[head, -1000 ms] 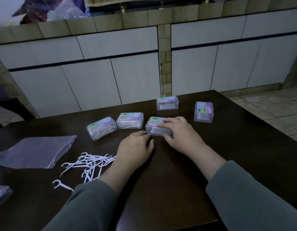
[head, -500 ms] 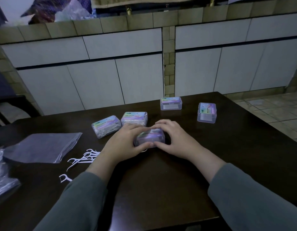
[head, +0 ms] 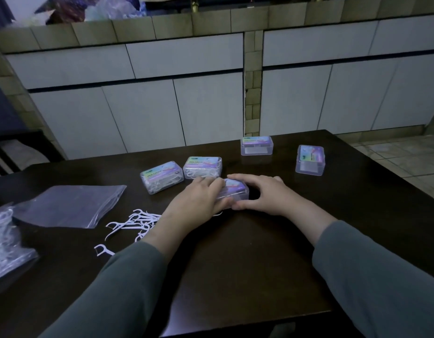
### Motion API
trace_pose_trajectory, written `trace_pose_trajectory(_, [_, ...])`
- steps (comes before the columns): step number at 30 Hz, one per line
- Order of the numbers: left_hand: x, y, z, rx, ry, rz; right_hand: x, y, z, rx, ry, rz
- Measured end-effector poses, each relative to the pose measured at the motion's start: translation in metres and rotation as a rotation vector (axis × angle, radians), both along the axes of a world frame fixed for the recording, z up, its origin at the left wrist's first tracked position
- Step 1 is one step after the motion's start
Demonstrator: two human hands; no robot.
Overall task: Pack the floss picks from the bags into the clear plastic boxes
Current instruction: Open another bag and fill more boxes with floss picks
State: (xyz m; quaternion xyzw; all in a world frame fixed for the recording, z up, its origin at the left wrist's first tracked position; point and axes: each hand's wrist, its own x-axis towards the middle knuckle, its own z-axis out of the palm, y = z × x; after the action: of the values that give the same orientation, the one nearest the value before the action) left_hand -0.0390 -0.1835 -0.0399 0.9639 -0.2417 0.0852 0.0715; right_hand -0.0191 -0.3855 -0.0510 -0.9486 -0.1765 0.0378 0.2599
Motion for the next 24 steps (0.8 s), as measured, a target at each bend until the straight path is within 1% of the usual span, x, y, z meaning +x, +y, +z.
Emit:
trace_pose_trajectory(7, [-0.006, -0.004, -0.001, 0.046, -0.005, 0.033, 0.001, 0.0, 0.001, 0.022, 0.039, -0.008])
trace_pose_trajectory(9, [-0.008, -0.006, 0.0, 0.055, -0.047, 0.017, -0.002, 0.001, 0.004, 0.036, 0.037, 0.003])
trace_pose_trajectory(11, [-0.009, -0.007, 0.001, -0.031, -0.12, 0.03, -0.005, 0.003, 0.008, 0.048, 0.039, -0.02])
trace_pose_trajectory(13, [-0.008, -0.008, 0.002, -0.141, -0.137, 0.064, -0.009, 0.005, 0.009, 0.051, 0.034, -0.044])
trace_pose_trajectory(16, [-0.006, -0.006, 0.002, -0.205, -0.05, 0.076, -0.013, 0.005, 0.007, 0.063, 0.014, -0.054])
trace_pose_trajectory(17, [-0.006, -0.005, 0.002, -0.258, 0.004, 0.088, -0.013, 0.005, 0.006, 0.075, 0.019, -0.069])
trace_pose_trajectory(19, [-0.006, -0.004, 0.005, -0.482, 0.089, 0.131, -0.015, 0.005, 0.004, 0.085, 0.01, -0.094])
trace_pose_trajectory(21, [-0.002, -0.005, 0.006, -0.727, 0.105, 0.23, -0.014, 0.006, 0.001, 0.058, -0.004, -0.103])
trace_pose_trajectory(24, [0.01, -0.002, 0.007, -0.94, 0.109, 0.395, -0.017, 0.009, 0.0, -0.042, -0.012, -0.144])
